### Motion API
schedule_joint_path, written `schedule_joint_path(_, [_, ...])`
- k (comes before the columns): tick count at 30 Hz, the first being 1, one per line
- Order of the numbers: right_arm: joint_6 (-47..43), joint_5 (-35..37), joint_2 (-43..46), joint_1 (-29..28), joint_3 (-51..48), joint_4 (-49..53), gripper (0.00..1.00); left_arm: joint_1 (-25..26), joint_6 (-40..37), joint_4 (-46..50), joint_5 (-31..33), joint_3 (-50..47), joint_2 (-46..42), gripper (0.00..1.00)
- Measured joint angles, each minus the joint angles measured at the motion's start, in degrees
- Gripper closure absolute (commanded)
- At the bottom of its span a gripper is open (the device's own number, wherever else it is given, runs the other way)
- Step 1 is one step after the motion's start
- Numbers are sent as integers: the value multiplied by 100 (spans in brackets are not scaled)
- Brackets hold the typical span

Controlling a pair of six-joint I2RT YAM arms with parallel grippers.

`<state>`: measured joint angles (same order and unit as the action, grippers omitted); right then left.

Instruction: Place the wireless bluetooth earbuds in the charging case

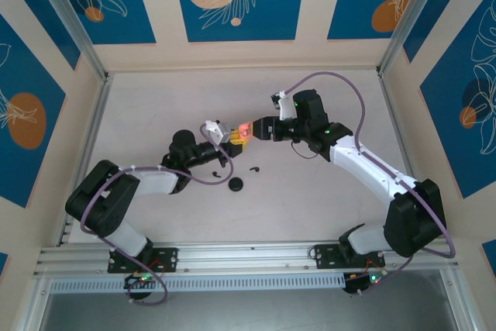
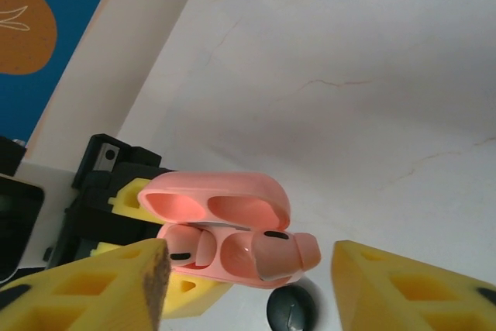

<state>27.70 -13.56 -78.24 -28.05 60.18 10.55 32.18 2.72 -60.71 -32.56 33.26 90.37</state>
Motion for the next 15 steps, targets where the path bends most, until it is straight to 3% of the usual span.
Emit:
schedule_joint_path(9, [-107, -293, 332, 236, -190, -188, 32, 0, 24, -33, -72, 0, -33, 87])
schedule_joint_path(15, [-1084, -1156, 857, 918, -496, -363, 30, 0, 129, -332, -413, 0, -31, 87])
